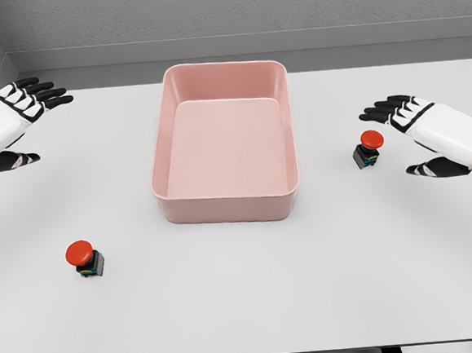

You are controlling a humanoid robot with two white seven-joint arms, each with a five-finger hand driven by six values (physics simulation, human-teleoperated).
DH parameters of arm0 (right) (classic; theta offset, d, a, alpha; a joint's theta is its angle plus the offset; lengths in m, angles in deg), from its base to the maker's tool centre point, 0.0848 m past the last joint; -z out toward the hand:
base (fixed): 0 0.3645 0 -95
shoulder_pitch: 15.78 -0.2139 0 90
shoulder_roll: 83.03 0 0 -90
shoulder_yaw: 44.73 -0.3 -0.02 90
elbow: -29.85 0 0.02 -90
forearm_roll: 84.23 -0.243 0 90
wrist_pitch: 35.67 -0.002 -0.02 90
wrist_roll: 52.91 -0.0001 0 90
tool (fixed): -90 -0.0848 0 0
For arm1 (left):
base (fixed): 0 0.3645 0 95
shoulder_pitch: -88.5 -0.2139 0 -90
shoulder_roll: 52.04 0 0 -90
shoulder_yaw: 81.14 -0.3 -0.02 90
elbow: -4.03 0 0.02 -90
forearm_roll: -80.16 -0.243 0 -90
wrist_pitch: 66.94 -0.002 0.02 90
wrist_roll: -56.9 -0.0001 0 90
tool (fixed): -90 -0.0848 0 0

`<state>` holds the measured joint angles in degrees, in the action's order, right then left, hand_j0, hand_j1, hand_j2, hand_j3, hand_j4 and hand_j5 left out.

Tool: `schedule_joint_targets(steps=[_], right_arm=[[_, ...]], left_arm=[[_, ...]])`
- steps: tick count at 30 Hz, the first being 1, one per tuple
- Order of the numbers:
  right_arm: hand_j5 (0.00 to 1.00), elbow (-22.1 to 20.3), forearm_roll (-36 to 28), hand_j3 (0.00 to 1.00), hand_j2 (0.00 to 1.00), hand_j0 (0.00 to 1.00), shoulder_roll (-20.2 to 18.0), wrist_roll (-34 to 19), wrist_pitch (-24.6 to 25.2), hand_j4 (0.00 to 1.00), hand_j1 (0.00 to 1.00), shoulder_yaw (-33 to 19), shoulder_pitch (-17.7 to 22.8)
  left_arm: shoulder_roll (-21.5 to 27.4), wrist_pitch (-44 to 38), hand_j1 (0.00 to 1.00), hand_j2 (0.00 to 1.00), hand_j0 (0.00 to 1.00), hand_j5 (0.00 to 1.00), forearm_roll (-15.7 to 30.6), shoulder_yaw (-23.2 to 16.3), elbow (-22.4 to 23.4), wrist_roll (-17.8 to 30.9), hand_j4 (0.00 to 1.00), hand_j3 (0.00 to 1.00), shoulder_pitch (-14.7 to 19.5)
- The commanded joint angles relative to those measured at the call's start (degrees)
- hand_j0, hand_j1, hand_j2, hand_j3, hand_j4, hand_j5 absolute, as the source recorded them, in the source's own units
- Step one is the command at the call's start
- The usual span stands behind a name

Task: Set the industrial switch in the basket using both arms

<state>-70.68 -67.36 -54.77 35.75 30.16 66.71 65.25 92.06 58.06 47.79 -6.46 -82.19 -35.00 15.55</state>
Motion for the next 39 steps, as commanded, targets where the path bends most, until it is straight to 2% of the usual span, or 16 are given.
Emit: schedule_joint_targets(steps=[1, 3, 4, 5, 6, 7, 8, 11, 13, 15, 17, 19, 23, 31, 34, 39], right_arm=[[1.0, 0.0, -0.3, 1.0, 1.0, 1.0, -0.1, 0.0, 0.0, 1.0, 1.0, -0.1, 0.0], [1.0, 0.0, -0.3, 1.0, 1.0, 1.0, -0.3, 0.1, -0.2, 1.0, 1.0, -0.1, 0.0], [1.0, 0.0, -0.4, 1.0, 1.0, 1.0, -0.7, 0.1, -0.1, 1.0, 1.0, -0.2, 0.0], [1.0, 0.1, -0.5, 1.0, 1.0, 1.0, -0.7, 0.3, 0.3, 1.0, 1.0, -0.5, -0.1], [1.0, 0.1, -0.5, 1.0, 1.0, 1.0, -0.6, 0.5, 1.7, 1.0, 1.0, -0.6, -0.1], [1.0, 0.2, -0.6, 1.0, 1.0, 1.0, -0.3, 0.5, 7.1, 1.0, 1.0, -0.5, -0.1], [1.0, 0.2, -0.6, 1.0, 1.0, 1.0, -0.2, 0.5, 9.8, 1.0, 1.0, -0.5, -0.5], [1.0, 0.7, -0.7, 1.0, 1.0, 1.0, -0.1, -0.2, 10.1, 1.0, 1.0, -0.4, -1.1], [1.0, 1.8, -0.7, 1.0, 1.0, 1.0, 2.0, -9.2, 15.3, 1.0, 1.0, -0.3, -3.8], [1.0, 1.9, -0.6, 1.0, 1.0, 1.0, 3.1, -14.3, 18.8, 1.0, 1.0, 0.2, -5.4], [1.0, 2.4, -0.4, 1.0, 1.0, 1.0, 5.0, -19.7, 20.1, 1.0, 1.0, 0.3, -7.5], [1.0, 2.4, -0.4, 1.0, 1.0, 1.0, 5.6, -20.0, 21.9, 1.0, 1.0, 0.7, -7.7], [1.0, 3.8, -0.4, 1.0, 1.0, 1.0, 8.4, -19.9, 24.4, 1.0, 1.0, 9.6, -15.8], [1.0, 7.0, -0.3, 1.0, 1.0, 1.0, 9.4, -20.9, 25.3, 1.0, 1.0, 12.7, -19.9], [1.0, 9.2, -0.3, 1.0, 1.0, 1.0, 12.3, -24.0, 28.5, 1.0, 1.0, 17.7, -24.3], [1.0, 9.8, -0.3, 1.0, 1.0, 1.0, 13.0, -26.3, 28.6, 1.0, 1.0, 20.0, -25.1]], left_arm=[[0.1, 0.0, 1.0, 1.0, 1.0, 1.0, 0.4, 0.0, -0.1, 0.0, 1.0, 1.0, 0.0], [0.4, 0.0, 1.0, 1.0, 1.0, 1.0, 0.3, 0.0, -0.2, 0.0, 1.0, 1.0, -0.1], [2.8, 0.0, 1.0, 1.0, 1.0, 1.0, 0.2, -0.2, -1.8, 0.1, 1.0, 1.0, -1.2], [6.9, 0.0, 1.0, 1.0, 1.0, 1.0, 0.2, 0.1, -4.6, 0.1, 1.0, 1.0, -4.2], [8.2, 0.0, 1.0, 1.0, 1.0, 1.0, 0.2, 0.2, -5.4, 0.1, 1.0, 1.0, -4.7], [8.9, 0.0, 1.0, 1.0, 1.0, 1.0, 0.0, 0.3, -5.8, 0.1, 1.0, 1.0, -4.9], [10.6, 0.0, 1.0, 1.0, 1.0, 1.0, -0.2, 0.2, -6.1, 0.1, 1.0, 1.0, -5.8], [13.2, 0.0, 1.0, 1.0, 1.0, 1.0, -0.4, 0.8, -7.5, 1.0, 1.0, 1.0, -7.8], [14.5, 0.0, 1.0, 1.0, 1.0, 1.0, -0.6, 0.9, -8.0, 1.3, 1.0, 1.0, -9.1], [16.0, 0.0, 1.0, 1.0, 1.0, 1.0, -0.9, 0.9, -9.8, 2.4, 1.0, 1.0, -11.1], [16.5, 0.0, 1.0, 1.0, 1.0, 1.0, -0.9, -0.7, -12.7, 2.4, 1.0, 1.0, -11.1], [17.3, 0.0, 1.0, 1.0, 1.0, 1.0, -0.8, -1.5, -13.4, 2.4, 1.0, 1.0, -11.2], [17.9, 0.0, 1.0, 1.0, 1.0, 1.0, -0.7, -3.3, -14.8, 2.3, 1.0, 1.0, -11.2], [18.5, 0.0, 1.0, 1.0, 1.0, 1.0, -0.5, -4.7, -15.6, 2.3, 1.0, 1.0, -13.8], [17.9, 0.0, 1.0, 1.0, 1.0, 1.0, -0.4, -5.0, -15.6, 2.3, 1.0, 1.0, -16.3], [15.5, 0.0, 1.0, 1.0, 1.0, 1.0, -0.3, -5.0, -15.7, 2.3, 1.0, 1.0, -18.0]])
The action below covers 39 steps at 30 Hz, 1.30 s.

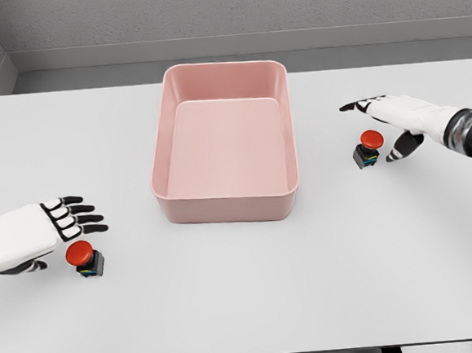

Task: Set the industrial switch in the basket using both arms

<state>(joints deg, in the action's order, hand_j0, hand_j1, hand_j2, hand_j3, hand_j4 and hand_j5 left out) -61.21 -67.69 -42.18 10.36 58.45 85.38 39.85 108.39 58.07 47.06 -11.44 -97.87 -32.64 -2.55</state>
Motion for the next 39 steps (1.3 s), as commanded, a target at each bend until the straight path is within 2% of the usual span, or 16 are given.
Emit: schedule_joint_targets(steps=[1, 9, 12, 15, 19, 26, 31, 35, 39], right_arm=[[1.0, 0.4, 0.0, 1.0, 1.0, 1.0, 0.5, -1.0, 0.3, 1.0, 1.0, 1.7, 0.0], [0.95, 1.8, 0.0, 0.95, 0.95, 0.95, 0.5, -1.0, 0.3, 0.95, 0.95, 1.9, -0.1], [0.84, 1.8, 0.0, 0.84, 0.84, 0.84, 0.5, -1.0, 0.2, 0.84, 0.84, 2.1, -0.1], [0.81, 1.7, 0.0, 0.81, 0.81, 0.81, 0.5, -1.0, 0.2, 0.81, 0.81, 2.2, 0.0], [0.63, 1.5, 0.0, 0.63, 0.63, 0.63, 0.3, -1.1, -0.4, 0.63, 0.63, 2.3, 0.0], [0.5, 1.2, 0.0, 0.5, 0.5, 0.5, 0.3, -1.1, -0.4, 0.5, 0.5, 3.0, 0.0], [0.45, 1.2, 0.0, 0.45, 0.45, 0.45, 0.3, -1.1, -0.4, 0.45, 0.45, 3.3, 0.0], [0.45, 1.1, 0.0, 0.45, 0.45, 0.45, 0.2, -1.1, -0.3, 0.45, 0.45, 3.3, 0.0], [0.45, 0.9, 0.0, 0.45, 0.45, 0.45, -0.1, -1.1, -0.3, 0.45, 0.45, 3.3, 0.0]], left_arm=[[-1.1, 0.0, 1.0, 1.0, 1.0, 1.0, 0.5, -0.1, -0.1, 0.0, 1.0, 1.0, 0.0], [-2.6, 0.0, 1.0, 1.0, 1.0, 1.0, 1.0, -0.2, -0.3, -0.2, 1.0, 1.0, -1.2], [-3.2, 0.0, 1.0, 1.0, 1.0, 1.0, 1.2, -0.2, -0.3, -0.2, 1.0, 1.0, -1.5], [-4.2, 0.0, 1.0, 1.0, 1.0, 1.0, 1.2, -0.2, -0.3, -0.2, 1.0, 1.0, -1.7], [-5.6, 0.0, 1.0, 1.0, 1.0, 1.0, 1.2, -0.3, -0.3, -0.2, 1.0, 1.0, -1.8], [-6.4, 0.0, 1.0, 1.0, 1.0, 1.0, 1.0, -0.3, -0.3, 0.3, 1.0, 1.0, -2.1], [-6.7, 0.0, 0.77, 0.77, 0.77, 0.77, 1.1, -0.3, -0.3, 1.7, 0.77, 0.77, -2.0], [-6.6, 0.0, 0.68, 0.68, 0.68, 0.68, 1.1, -0.3, -0.3, 3.6, 0.68, 0.68, -2.2], [-6.3, 0.0, 0.63, 0.63, 0.63, 0.63, 1.1, -0.3, -0.3, 4.9, 0.63, 0.63, -2.3]])
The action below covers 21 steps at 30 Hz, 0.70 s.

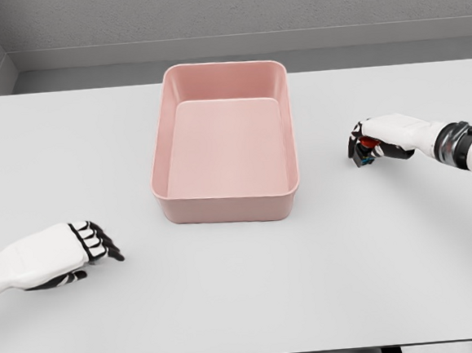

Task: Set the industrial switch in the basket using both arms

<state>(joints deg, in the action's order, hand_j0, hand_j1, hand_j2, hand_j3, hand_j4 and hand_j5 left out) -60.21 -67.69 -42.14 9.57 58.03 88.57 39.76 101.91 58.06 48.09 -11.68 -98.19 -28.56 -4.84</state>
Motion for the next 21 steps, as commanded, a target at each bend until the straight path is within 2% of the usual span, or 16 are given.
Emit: schedule_joint_targets(steps=[1, 18, 21], right_arm=[[0.45, -0.2, 0.0, 0.45, 0.45, 0.45, -0.3, -0.3, 0.1, 0.45, 0.45, 0.0, 0.0], [0.45, -2.0, 0.0, 0.45, 0.45, 0.45, -2.5, -0.3, 0.6, 0.45, 0.45, -0.5, -1.5], [0.43, -2.8, 0.0, 0.43, 0.43, 0.43, -3.1, -0.3, 0.6, 0.43, 0.43, -0.5, -1.9]], left_arm=[[0.3, 0.0, 0.62, 0.62, 0.62, 0.62, 0.1, 0.0, 0.0, 1.0, 0.62, 0.62, 0.0], [4.0, 0.0, 0.62, 0.62, 0.62, 0.62, 1.2, 0.2, 0.4, 1.0, 0.62, 0.62, 0.5], [3.9, 0.0, 0.66, 0.66, 0.66, 0.66, 1.3, 0.5, 0.5, 1.0, 0.66, 0.66, 0.7]])
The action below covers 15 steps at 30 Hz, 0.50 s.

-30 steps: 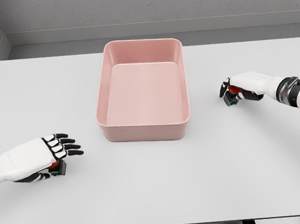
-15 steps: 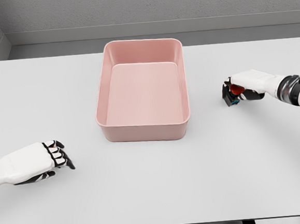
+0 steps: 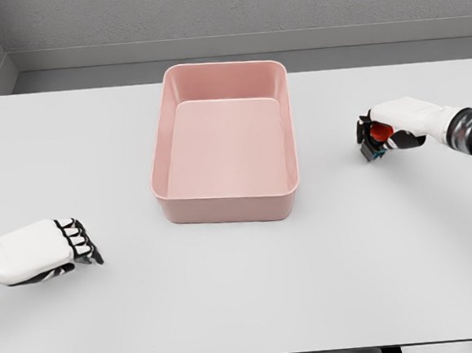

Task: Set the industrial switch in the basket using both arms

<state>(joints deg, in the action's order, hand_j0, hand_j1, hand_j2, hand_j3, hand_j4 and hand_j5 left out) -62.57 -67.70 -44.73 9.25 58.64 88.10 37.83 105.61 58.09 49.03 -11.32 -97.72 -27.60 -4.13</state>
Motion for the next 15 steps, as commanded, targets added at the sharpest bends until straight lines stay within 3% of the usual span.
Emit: schedule_joint_targets(steps=[1, 5, 15], right_arm=[[0.44, -0.5, 0.0, 0.44, 0.44, 0.44, -0.5, 0.0, 0.0, 0.44, 0.44, 0.0, 0.0], [0.44, -0.7, 0.0, 0.44, 0.44, 0.44, -0.5, 0.0, 0.1, 0.44, 0.44, 0.0, -0.8], [0.43, -0.7, 0.0, 0.43, 0.43, 0.43, -0.3, -1.4, 0.1, 0.43, 0.43, 0.0, -2.5]], left_arm=[[0.1, 0.0, 0.68, 0.68, 0.68, 0.68, 0.4, 0.2, 0.1, -0.1, 0.68, 0.68, 0.0], [0.1, 0.0, 0.78, 0.78, 0.78, 0.78, 0.5, 0.2, 0.1, -0.1, 0.78, 0.78, 0.6], [0.2, 0.0, 0.79, 0.79, 0.79, 0.79, 0.9, 0.8, 0.3, -0.1, 0.79, 0.79, 1.0]])
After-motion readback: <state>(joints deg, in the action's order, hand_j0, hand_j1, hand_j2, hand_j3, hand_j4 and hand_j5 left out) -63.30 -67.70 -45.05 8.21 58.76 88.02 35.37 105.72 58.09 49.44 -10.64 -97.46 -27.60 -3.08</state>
